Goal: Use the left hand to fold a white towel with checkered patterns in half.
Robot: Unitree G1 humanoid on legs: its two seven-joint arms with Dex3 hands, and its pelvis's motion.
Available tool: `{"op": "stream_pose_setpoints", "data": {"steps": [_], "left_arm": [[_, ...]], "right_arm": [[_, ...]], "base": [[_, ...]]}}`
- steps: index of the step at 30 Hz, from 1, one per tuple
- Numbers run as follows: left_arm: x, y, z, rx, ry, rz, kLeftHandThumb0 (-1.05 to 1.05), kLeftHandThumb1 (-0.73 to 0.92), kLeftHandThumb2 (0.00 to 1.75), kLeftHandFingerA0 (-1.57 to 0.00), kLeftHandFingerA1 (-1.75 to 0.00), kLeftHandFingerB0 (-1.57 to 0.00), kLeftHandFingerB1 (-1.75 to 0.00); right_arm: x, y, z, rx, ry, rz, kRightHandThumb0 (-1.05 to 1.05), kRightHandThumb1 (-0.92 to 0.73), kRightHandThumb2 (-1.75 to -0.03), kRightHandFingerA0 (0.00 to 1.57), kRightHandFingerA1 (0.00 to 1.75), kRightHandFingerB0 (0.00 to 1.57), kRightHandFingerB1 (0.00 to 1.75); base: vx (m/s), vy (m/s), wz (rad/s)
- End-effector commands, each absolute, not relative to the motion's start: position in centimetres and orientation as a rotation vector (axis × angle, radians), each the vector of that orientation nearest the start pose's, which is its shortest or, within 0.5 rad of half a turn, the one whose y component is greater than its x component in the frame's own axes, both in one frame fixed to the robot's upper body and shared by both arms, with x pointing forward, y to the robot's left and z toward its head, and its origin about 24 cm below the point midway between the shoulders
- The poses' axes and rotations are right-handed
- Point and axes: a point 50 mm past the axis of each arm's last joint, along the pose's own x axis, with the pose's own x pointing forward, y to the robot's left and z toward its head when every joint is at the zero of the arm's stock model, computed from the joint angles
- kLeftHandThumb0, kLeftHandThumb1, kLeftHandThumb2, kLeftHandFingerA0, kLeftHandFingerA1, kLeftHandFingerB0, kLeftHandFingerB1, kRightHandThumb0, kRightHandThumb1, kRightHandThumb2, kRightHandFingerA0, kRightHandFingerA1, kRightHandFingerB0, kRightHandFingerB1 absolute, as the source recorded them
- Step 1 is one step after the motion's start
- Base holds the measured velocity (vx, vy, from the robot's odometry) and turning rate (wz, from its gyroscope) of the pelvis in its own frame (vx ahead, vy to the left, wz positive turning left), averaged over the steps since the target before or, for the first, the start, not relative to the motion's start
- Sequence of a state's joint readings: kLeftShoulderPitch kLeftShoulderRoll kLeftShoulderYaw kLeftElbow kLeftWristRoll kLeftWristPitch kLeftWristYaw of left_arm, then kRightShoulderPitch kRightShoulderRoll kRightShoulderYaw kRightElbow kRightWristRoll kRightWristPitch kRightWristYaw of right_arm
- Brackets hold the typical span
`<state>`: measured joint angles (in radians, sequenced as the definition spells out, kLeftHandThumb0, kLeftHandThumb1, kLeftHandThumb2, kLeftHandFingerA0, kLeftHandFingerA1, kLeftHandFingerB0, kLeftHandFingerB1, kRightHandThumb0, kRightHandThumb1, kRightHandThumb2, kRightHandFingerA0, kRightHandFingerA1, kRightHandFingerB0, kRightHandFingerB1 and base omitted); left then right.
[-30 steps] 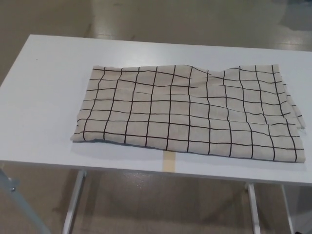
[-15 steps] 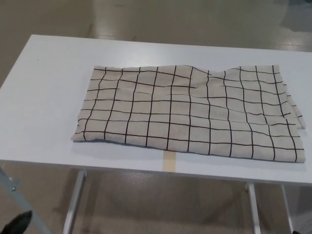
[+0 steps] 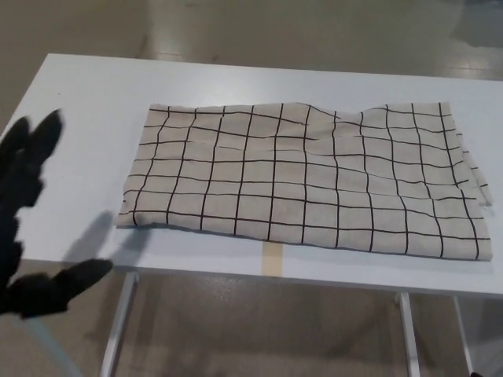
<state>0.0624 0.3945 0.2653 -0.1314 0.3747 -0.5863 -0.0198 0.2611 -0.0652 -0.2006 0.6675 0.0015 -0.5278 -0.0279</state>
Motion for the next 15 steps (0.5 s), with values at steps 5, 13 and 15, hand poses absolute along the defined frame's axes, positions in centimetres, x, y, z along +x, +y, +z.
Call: {"op": "stream_pose_setpoints", "data": {"steps": [5,13,15], "left_arm": [[29.7,18.9,10.0,1.387,-0.338,-0.316,-0.26,0.48,0.55,0.0,0.0,0.0,-0.06],[32.9,17.7,7.4,1.489,-0.163,-0.358,-0.31,0.44,0.61,0.0,0.0,0.0,-0.02],[33.4,17.5,7.1,1.508,-0.14,-0.362,-0.32,0.48,0.54,0.0,0.0,0.0,-0.04]], "right_arm": [[12.6,-22.8,-9.1,-0.113,0.371,-0.294,-0.34,-0.75,-0.62,0.29,0.39,0.25,0.34],[11.5,-22.7,-9.4,-0.118,0.394,-0.283,-0.34,-0.75,-0.63,0.33,0.42,0.28,0.36],[11.5,-22.6,-9.5,-0.124,0.398,-0.285,-0.32,-0.74,-0.61,0.32,0.41,0.29,0.36]], "base": [[0.0,0.0,0.0],[0.0,0.0,0.0],[0.0,0.0,0.0]]}}
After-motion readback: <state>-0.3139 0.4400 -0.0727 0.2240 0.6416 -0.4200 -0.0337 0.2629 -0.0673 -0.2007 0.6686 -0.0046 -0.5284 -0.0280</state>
